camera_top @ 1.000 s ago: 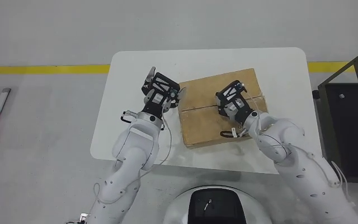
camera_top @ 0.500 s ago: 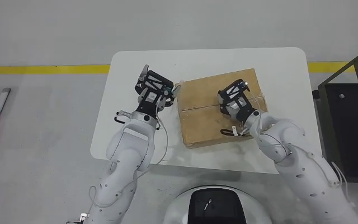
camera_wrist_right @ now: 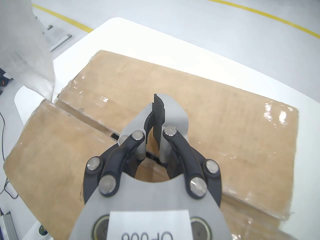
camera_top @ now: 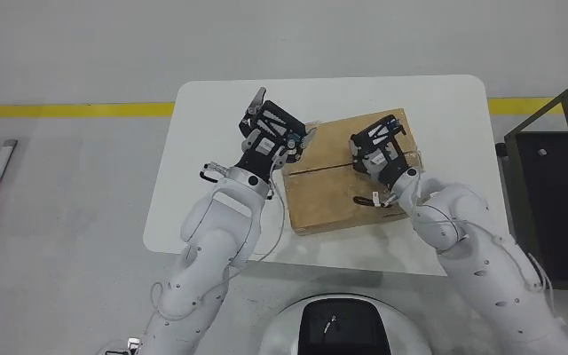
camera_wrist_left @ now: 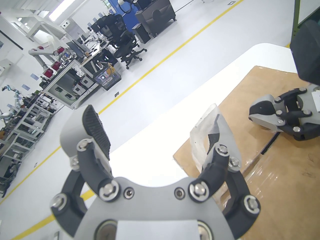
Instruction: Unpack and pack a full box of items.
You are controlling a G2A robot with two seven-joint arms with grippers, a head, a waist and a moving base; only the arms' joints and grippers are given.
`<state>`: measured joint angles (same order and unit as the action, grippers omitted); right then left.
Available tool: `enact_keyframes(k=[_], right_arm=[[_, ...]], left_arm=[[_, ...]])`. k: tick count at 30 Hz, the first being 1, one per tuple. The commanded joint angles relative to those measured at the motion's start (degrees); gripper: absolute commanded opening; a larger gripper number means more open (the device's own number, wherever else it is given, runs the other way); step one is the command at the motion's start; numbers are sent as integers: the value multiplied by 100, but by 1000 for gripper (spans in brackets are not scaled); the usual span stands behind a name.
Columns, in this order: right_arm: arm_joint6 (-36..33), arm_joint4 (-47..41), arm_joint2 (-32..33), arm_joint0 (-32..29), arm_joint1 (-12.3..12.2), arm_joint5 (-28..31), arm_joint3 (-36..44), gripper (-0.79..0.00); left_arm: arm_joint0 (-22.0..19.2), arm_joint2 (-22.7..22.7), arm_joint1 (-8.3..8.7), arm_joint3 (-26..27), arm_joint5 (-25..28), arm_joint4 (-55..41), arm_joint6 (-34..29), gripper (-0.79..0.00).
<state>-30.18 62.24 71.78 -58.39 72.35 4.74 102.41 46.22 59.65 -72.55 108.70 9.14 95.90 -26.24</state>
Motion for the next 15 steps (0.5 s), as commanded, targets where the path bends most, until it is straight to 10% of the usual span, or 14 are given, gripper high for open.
enact_keyframes(k=[1,15], right_arm=[[-24,-47,172,-29,-15,-82,103,-785],[-233,-268,1620,-593,-168,-348,628,-785]], left_arm=[[-104,-139,-37,-118,43,-28,33,0],[-625,-943,-320,-732,339,-337,139,0]])
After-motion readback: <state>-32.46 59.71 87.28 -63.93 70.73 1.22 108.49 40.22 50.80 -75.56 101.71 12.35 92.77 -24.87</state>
